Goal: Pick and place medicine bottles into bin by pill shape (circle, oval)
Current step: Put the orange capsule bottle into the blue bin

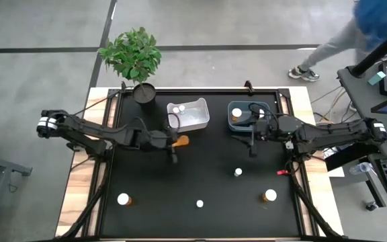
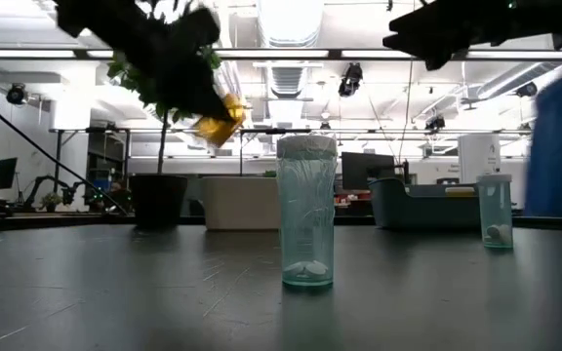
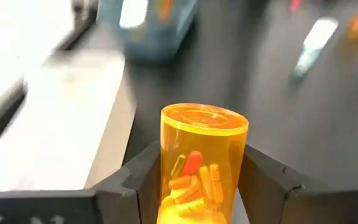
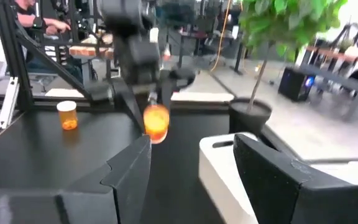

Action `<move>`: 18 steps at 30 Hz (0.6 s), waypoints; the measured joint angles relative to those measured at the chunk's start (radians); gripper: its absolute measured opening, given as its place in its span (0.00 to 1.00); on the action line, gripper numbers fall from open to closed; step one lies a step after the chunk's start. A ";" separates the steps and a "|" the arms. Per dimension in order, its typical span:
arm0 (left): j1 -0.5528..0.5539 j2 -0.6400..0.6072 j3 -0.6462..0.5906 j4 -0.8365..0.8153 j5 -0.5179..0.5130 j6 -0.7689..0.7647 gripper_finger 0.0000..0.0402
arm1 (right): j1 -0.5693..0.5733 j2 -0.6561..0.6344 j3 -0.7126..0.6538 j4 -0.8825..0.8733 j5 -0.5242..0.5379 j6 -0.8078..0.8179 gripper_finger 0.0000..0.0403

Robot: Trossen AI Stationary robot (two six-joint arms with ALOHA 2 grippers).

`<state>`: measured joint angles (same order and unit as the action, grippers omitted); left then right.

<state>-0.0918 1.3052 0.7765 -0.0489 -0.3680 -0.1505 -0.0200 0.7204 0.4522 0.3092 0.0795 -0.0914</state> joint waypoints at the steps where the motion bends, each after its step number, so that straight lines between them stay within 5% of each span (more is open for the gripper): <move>1: -0.003 0.000 0.000 0.073 0.014 0.024 0.38 | 0.000 0.011 -0.001 -0.003 -0.002 0.026 0.55; 8: -0.003 0.056 -0.014 0.600 0.189 0.111 0.38 | 0.016 0.145 -0.076 0.077 -0.037 0.212 0.55; 18: -0.003 0.248 -0.017 1.145 0.211 0.099 0.38 | 0.105 0.385 -0.136 0.635 -0.038 0.154 0.55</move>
<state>-0.0952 1.5527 0.7592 1.0964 -0.1566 -0.0515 0.0848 1.1057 0.3166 0.9439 0.0418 0.0628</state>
